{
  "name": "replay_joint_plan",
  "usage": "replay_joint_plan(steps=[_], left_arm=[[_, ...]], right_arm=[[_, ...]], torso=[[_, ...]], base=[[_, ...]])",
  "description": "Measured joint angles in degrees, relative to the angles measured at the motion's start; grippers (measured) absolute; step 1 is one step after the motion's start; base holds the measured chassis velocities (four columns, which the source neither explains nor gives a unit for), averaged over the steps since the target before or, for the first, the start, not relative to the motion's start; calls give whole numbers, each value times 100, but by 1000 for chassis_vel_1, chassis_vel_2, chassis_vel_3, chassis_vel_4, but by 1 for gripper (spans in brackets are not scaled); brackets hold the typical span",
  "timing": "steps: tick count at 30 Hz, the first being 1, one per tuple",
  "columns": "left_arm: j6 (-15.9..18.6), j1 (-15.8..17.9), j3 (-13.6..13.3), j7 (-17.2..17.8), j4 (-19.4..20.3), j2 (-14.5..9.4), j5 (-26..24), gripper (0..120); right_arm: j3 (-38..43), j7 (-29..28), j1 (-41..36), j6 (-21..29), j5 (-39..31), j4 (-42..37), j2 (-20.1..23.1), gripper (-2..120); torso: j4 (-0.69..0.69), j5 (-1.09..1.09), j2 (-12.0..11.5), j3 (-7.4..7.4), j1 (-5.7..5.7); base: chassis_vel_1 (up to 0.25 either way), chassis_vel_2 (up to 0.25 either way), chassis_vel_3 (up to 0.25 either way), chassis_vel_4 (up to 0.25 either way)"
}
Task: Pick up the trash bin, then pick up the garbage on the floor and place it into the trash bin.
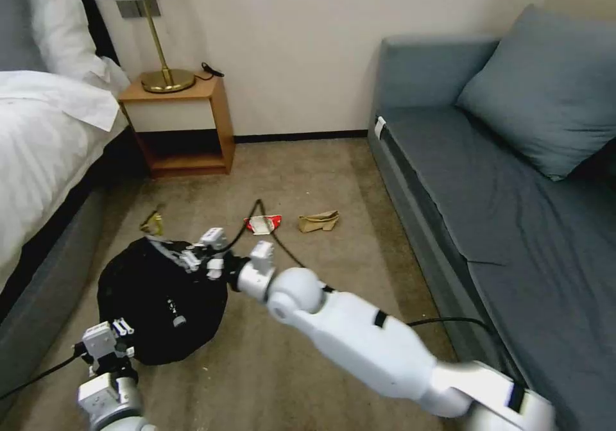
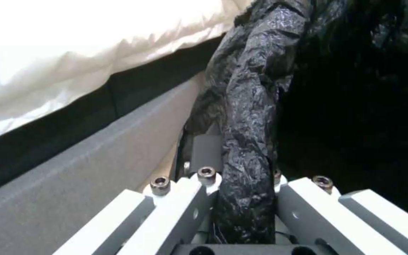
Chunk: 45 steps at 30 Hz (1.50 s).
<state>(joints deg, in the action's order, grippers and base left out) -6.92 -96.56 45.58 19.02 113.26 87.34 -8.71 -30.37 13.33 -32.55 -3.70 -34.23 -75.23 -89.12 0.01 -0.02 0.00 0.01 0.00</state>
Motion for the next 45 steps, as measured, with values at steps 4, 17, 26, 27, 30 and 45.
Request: replay_joint_plan(steps=[4,17,26,27,30,45], left_arm=[[-6,1,12,8,8,-1,-62,3],[-29,-58,53,32,159,28,-174,3],[-101,-187,93,44,231,34,-174,3],[-112,-199,102,45,231,34,-174,3],[-127,-196,120,47,229,20,-181,3],[-179,-140,169,69,101,-16,-193,3]], right_arm=[[-55,-1,-66,-150,183,371,-292,0],[-194,-32,-442,-256,702,594,-298,0],[-167,-227,-610,-143,1149,531,-295,22],[-160,-289,-628,-134,1219,509,-274,26],[-120,-354,-637,-98,1312,467,-235,36],[159,-405,-858,19,1369,-108,172,88]], torso=[[0,0,0,0,0],[-1,1,0,-1,0],[-1,2,0,-1,0],[0,2,0,-1,0],[-1,2,0,-1,0],[0,2,0,-1,0]], base=[[0,0,0,0],[0,0,0,0],[0,0,0,0],[0,0,0,0],[0,0,0,0],[0,0,0,0]])
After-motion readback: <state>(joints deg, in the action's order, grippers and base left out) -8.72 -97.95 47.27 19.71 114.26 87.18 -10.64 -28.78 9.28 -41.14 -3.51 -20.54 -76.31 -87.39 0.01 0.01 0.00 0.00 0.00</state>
